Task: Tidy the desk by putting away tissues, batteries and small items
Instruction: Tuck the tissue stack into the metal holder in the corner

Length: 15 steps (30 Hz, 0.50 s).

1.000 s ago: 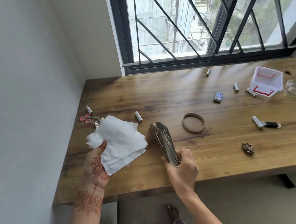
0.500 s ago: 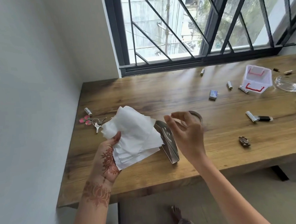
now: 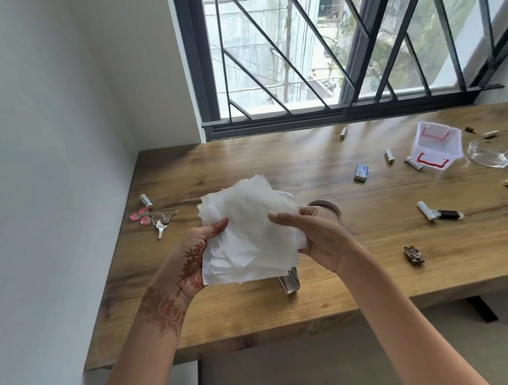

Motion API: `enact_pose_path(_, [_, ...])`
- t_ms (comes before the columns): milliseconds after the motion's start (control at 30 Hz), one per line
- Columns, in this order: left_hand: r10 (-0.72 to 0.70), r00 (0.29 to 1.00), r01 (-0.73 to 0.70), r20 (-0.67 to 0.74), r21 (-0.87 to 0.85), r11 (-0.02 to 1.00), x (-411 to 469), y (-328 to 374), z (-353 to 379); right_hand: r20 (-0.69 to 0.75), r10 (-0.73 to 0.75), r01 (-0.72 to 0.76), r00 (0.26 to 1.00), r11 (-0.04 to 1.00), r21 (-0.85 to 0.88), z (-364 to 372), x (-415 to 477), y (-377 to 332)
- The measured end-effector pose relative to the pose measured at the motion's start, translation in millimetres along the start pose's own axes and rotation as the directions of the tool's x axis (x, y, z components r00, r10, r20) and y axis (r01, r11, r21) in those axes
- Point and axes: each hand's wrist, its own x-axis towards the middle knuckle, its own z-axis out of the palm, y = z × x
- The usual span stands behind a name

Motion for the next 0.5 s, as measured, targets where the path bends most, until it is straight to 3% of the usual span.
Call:
enact_pose_path(133, [-0.019, 0.997, 0.012, 0.073, 0.092, 0.996, 9.9, 5.3, 9.2, -0.125, -0.071, 0.070, 0.990, 0.997, -0.013, -11.6, 1.4, 0.2])
enact_pose_path(267, [0.014, 0.981, -0.054, 0.192, 0.208, 0.977, 15.2, 17.1, 16.8, -0.245, -0.234, 0.228, 0.941, 0.972, -0.051, -17.1, 1.4, -8.2])
enact_pose_path(500, [0.183, 0.974, -0.226, 0.133, 0.503, 0.834, 44.2, 51.0, 35.2, -0.312, -0.527, 0.440, 0.791, 0.844, -0.307, -7.0, -9.7, -22.4])
